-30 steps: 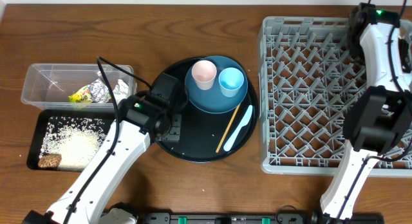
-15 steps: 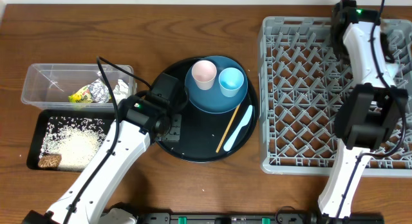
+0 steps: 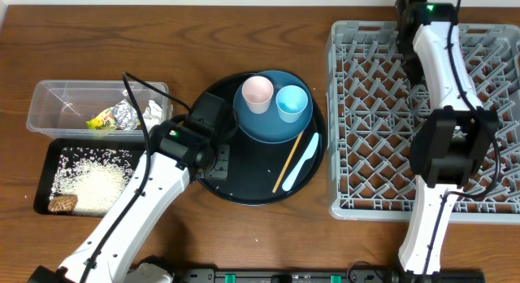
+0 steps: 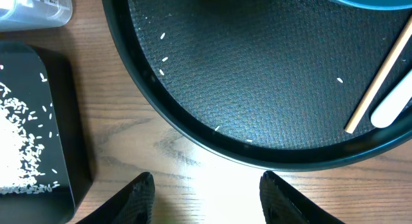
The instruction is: Sort waste into correct bins and load items into the dishwasher rack
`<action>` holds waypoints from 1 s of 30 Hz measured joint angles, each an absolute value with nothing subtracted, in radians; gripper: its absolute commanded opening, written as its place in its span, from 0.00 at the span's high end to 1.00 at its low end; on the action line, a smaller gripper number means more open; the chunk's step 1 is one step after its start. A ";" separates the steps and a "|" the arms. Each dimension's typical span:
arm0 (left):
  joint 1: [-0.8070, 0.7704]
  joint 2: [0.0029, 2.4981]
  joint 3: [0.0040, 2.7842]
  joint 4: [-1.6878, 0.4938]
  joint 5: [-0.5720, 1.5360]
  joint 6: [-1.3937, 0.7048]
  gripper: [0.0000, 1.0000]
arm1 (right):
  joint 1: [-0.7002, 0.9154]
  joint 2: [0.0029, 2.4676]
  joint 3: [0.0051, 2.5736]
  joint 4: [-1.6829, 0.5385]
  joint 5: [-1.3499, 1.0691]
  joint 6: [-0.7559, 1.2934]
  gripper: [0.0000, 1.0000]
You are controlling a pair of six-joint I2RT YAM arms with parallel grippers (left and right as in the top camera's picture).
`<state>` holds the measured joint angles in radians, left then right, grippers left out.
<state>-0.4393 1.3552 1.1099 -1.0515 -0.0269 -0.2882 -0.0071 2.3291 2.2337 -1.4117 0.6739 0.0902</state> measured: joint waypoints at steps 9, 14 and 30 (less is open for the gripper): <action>-0.439 1.355 1.108 -1.051 -0.030 -0.289 0.46 | -0.008 2.074 2.332 -1.522 0.235 0.091 0.31; -0.439 1.355 1.108 -1.015 -0.014 -0.289 0.46 | -0.008 1.897 2.357 -1.591 0.035 0.091 0.28; -0.438 1.388 1.105 -0.474 0.125 -0.305 0.34 | 0.005 1.824 2.221 -1.695 -0.211 0.093 0.39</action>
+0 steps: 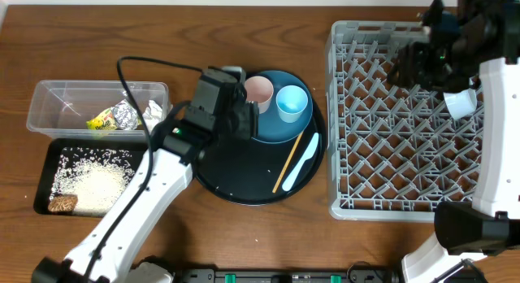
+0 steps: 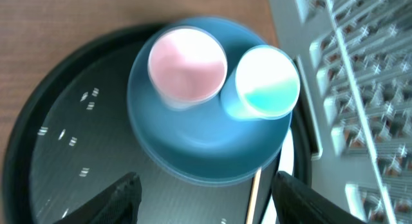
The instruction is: Sort waste into correct bins and load items into the dishwasher rack
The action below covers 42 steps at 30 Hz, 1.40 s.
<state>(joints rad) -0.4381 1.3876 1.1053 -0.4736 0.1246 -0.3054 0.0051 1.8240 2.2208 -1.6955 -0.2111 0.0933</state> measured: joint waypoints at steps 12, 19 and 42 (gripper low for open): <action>-0.439 1.663 1.105 -0.235 0.084 -0.389 0.39 | 0.028 1.824 2.101 -1.696 -0.231 0.089 0.46; -0.439 1.675 1.105 -0.215 0.015 -0.462 0.40 | 0.056 1.824 2.101 -1.696 -0.233 0.070 0.46; -0.413 1.750 1.105 -0.131 -0.057 -0.630 0.70 | 0.056 1.824 2.100 -1.697 -0.233 0.059 0.46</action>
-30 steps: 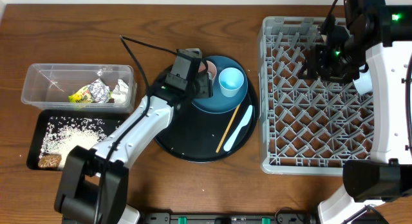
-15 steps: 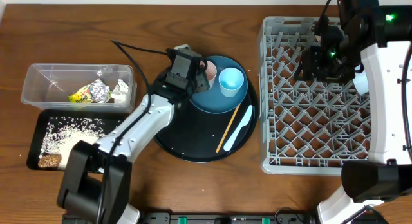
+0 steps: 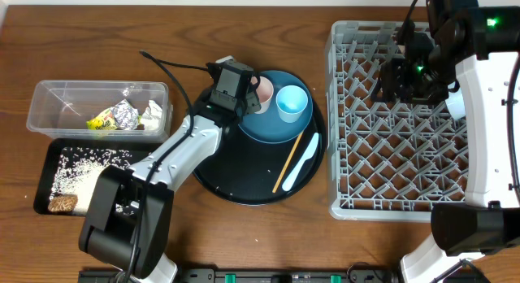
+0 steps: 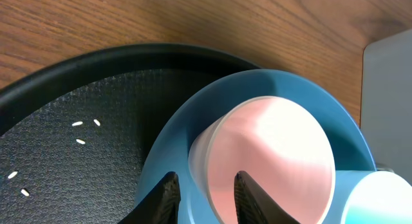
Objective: Sort waste into correct bins and load items into the dishwasher rack
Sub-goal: 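Lift the pink cup with the left gripper and pass it toward the right gripper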
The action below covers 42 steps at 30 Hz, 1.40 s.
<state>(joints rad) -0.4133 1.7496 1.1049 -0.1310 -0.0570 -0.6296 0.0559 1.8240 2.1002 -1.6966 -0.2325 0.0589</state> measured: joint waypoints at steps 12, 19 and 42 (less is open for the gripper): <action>-0.413 1.802 1.105 -0.133 -0.055 -0.633 0.81 | 0.056 1.824 2.099 -1.696 -0.233 0.059 0.46; -0.413 1.808 1.105 -0.099 -0.052 -0.630 0.94 | 0.056 1.824 2.099 -1.697 -0.232 0.058 0.47; -0.272 1.346 1.106 -0.183 0.766 -0.524 0.94 | 0.056 1.824 2.093 -1.696 -0.818 -0.393 0.37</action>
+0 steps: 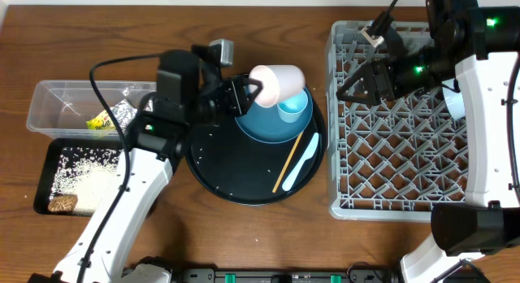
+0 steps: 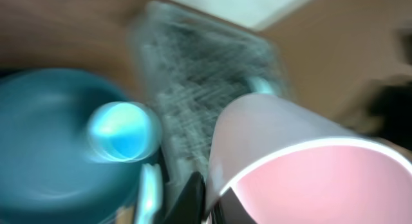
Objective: Sort waste into correct bins and load items into the dishwasher rack
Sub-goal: 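Lift the pink cup with the left gripper and pass it toward the right gripper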
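Observation:
My left gripper [image 1: 258,88] is shut on the rim of a pink cup [image 1: 278,81], which hangs tilted above the blue plate [image 1: 262,124]. In the blurred left wrist view the pink cup [image 2: 302,166] fills the right side, with a dark finger [image 2: 193,197] against its wall. A light blue cup [image 1: 291,104] [image 2: 122,130] stands on the plate. A chopstick [image 1: 288,161] and a pale blue spoon [image 1: 305,159] lie on the round black tray [image 1: 219,165]. My right gripper [image 1: 351,88] hovers open over the left part of the grey dishwasher rack [image 1: 422,193], pointing toward the cup.
A clear bin [image 1: 57,104] holding foil and a yellow wrapper stands at the far left. In front of it is a black tray [image 1: 49,153] with rice and a brown scrap. A white piece sits in the rack by the right arm [image 1: 457,104].
My left gripper was down at the pink cup's rim on the plate; now it holds the cup lifted and tilted. The right gripper has moved left across the rack toward the tray.
The left gripper was open low over the tray's near edge while the right arm stood folded over the rack. It then hovered above the two cups, later straddled the pink cup's rim, and now holds that cup in the air as the right gripper reaches over the rack's left side.

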`<action>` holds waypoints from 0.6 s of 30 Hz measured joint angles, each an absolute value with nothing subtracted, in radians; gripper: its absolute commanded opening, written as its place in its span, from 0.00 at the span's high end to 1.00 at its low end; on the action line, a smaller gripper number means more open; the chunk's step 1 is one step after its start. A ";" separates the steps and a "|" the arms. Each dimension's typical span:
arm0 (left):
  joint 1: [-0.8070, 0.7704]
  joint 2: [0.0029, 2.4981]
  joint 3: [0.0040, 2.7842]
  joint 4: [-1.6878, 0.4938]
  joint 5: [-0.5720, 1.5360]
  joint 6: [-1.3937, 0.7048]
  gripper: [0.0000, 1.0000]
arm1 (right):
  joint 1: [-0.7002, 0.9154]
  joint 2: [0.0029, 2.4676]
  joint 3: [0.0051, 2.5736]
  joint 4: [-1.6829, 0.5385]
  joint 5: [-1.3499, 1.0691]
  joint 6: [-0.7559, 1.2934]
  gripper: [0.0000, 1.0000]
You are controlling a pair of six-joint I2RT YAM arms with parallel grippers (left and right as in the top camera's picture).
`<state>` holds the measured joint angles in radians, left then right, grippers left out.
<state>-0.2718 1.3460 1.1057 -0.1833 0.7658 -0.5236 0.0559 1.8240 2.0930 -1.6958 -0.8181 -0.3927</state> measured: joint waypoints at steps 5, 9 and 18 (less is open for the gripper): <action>-0.241 1.346 1.104 -0.062 1.067 -0.544 0.94 | 0.056 1.824 2.065 -1.696 -0.964 -0.546 0.36; -0.236 1.346 1.104 0.100 1.203 -0.610 0.94 | 0.056 1.824 2.029 -1.697 -1.068 -0.666 0.31; -0.236 1.347 1.104 0.138 1.303 -0.704 0.94 | 0.056 1.824 1.939 -1.697 -1.262 -0.877 0.21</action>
<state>-0.2363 1.3468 1.1038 0.1379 1.3025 -0.7040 0.0559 1.8240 1.9392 -1.6966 -1.2625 -0.8768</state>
